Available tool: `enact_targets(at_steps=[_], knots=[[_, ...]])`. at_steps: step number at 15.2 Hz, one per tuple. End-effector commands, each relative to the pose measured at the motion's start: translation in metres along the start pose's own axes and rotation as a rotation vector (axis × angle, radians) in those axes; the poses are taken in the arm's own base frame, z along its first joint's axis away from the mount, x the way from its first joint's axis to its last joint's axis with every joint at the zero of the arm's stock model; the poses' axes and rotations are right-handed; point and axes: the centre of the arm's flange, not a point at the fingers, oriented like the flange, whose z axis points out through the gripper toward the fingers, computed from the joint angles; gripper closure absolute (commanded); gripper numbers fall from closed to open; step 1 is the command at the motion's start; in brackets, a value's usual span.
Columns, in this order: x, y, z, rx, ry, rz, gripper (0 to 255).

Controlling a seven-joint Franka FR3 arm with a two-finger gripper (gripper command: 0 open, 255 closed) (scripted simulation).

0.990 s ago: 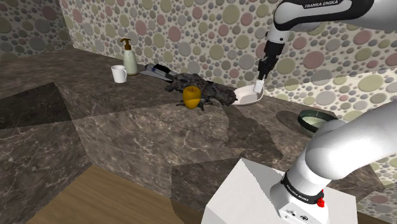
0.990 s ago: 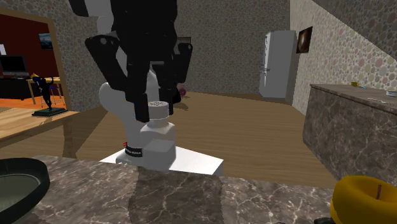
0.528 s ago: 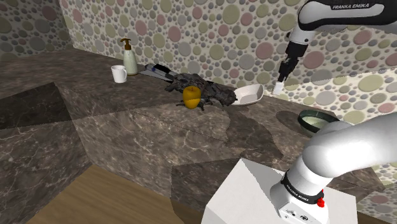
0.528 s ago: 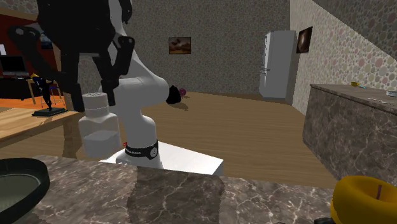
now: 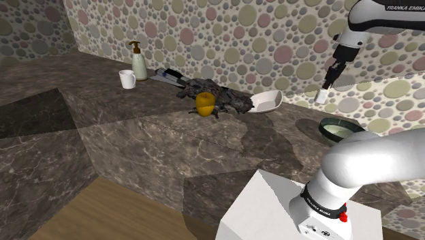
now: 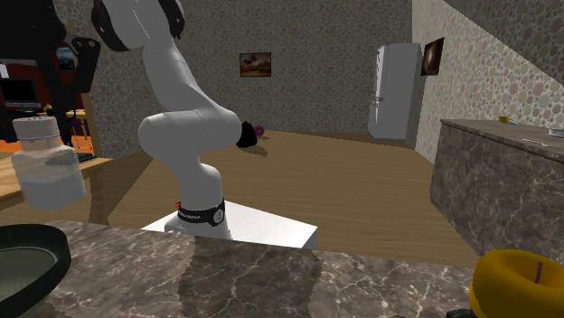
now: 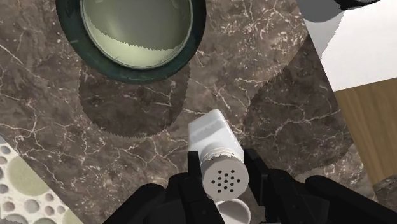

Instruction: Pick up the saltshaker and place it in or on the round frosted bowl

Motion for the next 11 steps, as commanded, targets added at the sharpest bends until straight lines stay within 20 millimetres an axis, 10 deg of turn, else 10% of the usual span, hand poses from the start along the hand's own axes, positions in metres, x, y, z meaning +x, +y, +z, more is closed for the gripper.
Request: enact_targets(at_steps=[1,11], knots=[[-0.025,0.012,-0.002,0.000,-0.001,-0.001,255],[-0.135,0.084,-0.019,0.000,-0.001,-0.001,255]])
